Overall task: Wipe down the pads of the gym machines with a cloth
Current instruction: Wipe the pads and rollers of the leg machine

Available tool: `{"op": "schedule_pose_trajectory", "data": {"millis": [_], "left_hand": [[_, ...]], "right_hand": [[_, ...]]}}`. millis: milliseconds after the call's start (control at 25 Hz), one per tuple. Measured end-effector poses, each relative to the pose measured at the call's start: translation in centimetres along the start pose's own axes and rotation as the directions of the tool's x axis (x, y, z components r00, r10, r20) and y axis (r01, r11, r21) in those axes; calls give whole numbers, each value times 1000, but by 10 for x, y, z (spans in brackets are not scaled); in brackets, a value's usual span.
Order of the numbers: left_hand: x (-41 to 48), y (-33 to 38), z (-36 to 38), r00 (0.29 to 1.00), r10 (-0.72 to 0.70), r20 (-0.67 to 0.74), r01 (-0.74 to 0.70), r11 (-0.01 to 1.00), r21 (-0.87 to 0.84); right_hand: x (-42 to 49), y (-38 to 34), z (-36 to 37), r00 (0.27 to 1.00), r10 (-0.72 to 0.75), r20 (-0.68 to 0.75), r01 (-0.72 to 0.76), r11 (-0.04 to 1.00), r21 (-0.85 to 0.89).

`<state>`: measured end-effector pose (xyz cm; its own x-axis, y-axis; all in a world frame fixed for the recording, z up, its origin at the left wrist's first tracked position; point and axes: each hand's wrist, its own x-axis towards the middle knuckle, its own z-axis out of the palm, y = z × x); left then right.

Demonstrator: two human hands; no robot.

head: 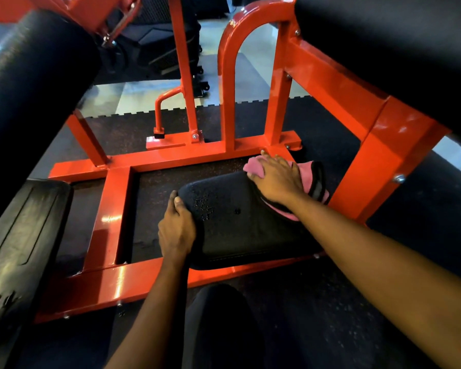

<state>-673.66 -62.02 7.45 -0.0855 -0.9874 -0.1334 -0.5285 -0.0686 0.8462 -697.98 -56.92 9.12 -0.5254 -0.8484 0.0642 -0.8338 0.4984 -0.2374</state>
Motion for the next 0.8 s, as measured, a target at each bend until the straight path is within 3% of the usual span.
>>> {"op": "schedule_pose_trajectory", "data": {"millis": [160, 360, 480, 640, 800], "left_hand": [[2, -3, 0, 1000, -9, -1, 9, 1000, -16], [0, -1, 0, 1000, -11, -2, 11, 1000, -25], [-2, 1, -1, 1000, -21, 2, 21, 1000, -11], [-6, 3, -2, 1000, -26, 14, 26, 999, 19], [-3, 2, 0, 1000, -5, 4, 5, 1000, 27]], "right_hand": [[34, 18, -12, 981, 192, 1, -191, 975, 113], [2, 67, -16, 895, 440, 73, -442, 854, 273], [-49, 74, -14, 895, 445, 26, -433, 855, 285], [-118, 48, -3, 914, 372, -162, -335, 917, 219], [-119, 28, -1, 917, 375, -134, -373, 927, 47]]}}
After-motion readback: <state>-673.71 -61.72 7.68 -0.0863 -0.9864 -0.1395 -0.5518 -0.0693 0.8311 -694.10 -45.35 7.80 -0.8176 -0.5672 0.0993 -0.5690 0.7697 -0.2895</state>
